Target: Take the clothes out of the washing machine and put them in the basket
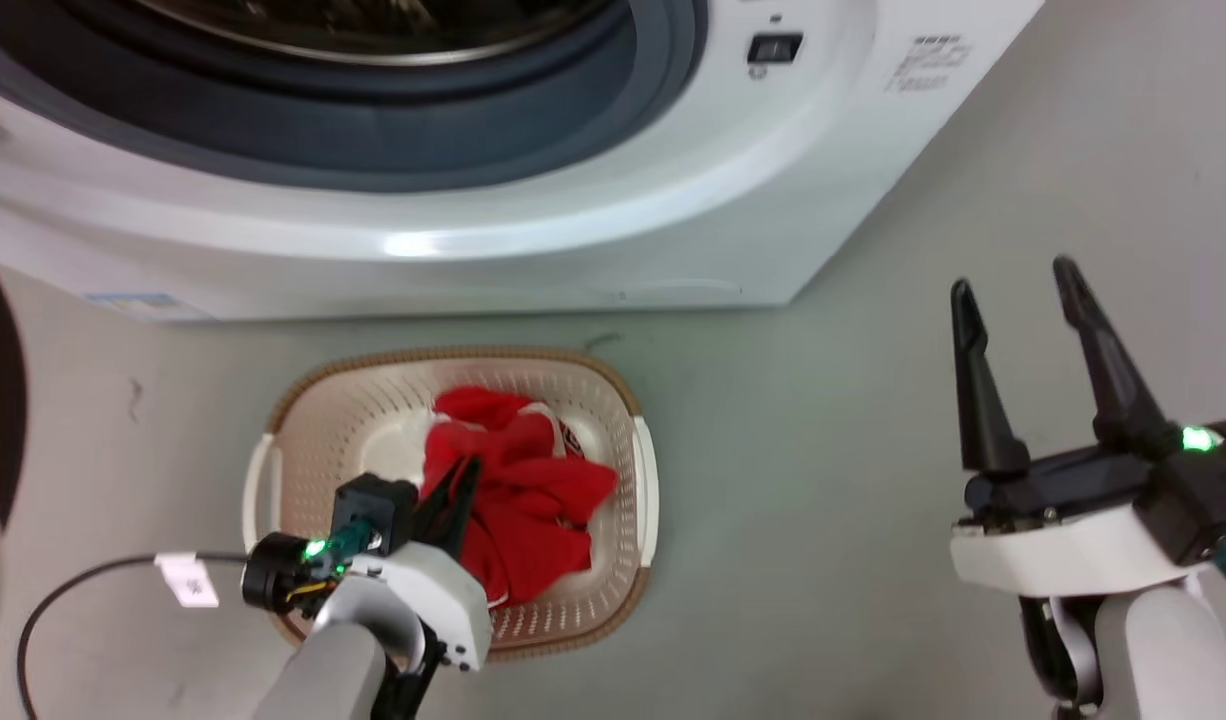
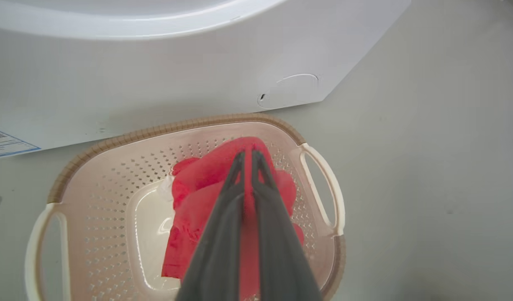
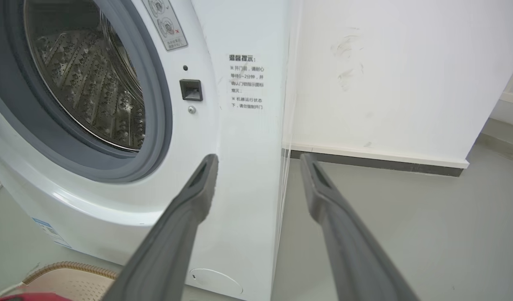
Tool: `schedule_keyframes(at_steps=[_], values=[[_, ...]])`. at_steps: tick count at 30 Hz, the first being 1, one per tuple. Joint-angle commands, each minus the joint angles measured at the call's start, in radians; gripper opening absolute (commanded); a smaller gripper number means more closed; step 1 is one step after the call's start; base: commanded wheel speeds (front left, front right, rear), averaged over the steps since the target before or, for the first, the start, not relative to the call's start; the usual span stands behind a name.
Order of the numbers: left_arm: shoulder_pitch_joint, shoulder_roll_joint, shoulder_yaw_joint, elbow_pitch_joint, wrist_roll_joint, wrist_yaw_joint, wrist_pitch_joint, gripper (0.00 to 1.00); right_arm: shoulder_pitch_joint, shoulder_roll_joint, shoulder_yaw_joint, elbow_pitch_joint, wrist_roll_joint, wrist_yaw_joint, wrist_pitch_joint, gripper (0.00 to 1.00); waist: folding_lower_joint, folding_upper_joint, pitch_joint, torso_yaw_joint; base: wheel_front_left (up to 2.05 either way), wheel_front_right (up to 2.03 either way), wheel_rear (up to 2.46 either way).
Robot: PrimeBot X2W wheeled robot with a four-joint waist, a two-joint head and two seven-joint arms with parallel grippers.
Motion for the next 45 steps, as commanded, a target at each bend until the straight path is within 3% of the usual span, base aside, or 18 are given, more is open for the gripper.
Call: schedule_keyframes(at_steps=[1, 15, 21, 27, 28, 29, 35, 45], values=[[-0.032, -0.001, 0.0, 0.032, 0.002, -0.004, -0.008, 0.0, -0.022, 0.001, -0.001, -0.007, 0.008, -0.001, -0.002, 1.0, -0.0003, -0.0001, 0.075, -0.019, 0.0, 0.0, 0.0], [-0.378, -0.046, -0.056, 0.567, 0.032, -0.041, -0.03, 0.0, -0.13, 0.001, -0.036, -0.038, 0.024, -0.001, -0.002, 1.0, -0.0003, -0.0001, 0.302, -0.051, 0.0, 0.0, 0.0], [-0.486, -0.046, -0.077, 0.72, 0.042, -0.045, 0.006, 0.0, -0.153, 0.001, -0.04, -0.056, 0.03, -0.001, -0.002, 1.0, -0.0003, -0.0001, 0.378, -0.067, 0.0, 0.0, 0.0], [-0.539, -0.044, -0.078, 0.783, 0.028, -0.049, 0.05, 0.0, -0.167, 0.001, -0.045, -0.065, 0.035, -0.001, -0.002, 1.0, -0.0003, -0.0001, 0.41, -0.08, 0.0, 0.0, 0.0], [-0.544, -0.046, -0.081, 0.788, 0.027, -0.05, 0.061, 0.13, -0.166, 0.001, -0.046, -0.064, 0.035, -0.001, -0.002, 1.0, -0.0003, -0.0001, 0.41, -0.08, 0.0, 0.0, 0.0], [-0.548, -0.048, -0.086, 0.792, 0.03, -0.043, 0.071, 1.0, -0.164, 0.001, -0.046, -0.061, 0.034, -0.001, -0.002, 1.0, -0.0003, -0.0001, 0.407, -0.079, 0.0, 0.0, 0.0], [-0.54, -0.06, -0.112, 0.803, 0.04, -0.042, 0.071, 1.0, -0.165, 0.001, -0.037, -0.047, 0.028, -0.001, -0.002, 1.0, -0.0003, -0.0001, 0.356, -0.067, 0.0, 0.0, 0.0], [-0.447, -0.094, -0.116, 0.801, 0.023, -0.017, -0.07, 1.0, -0.09, 0.001, -0.018, 0.003, 0.012, -0.001, -0.002, 1.0, -0.0003, -0.0001, 0.159, -0.031, 0.0, 0.0, 0.0]])
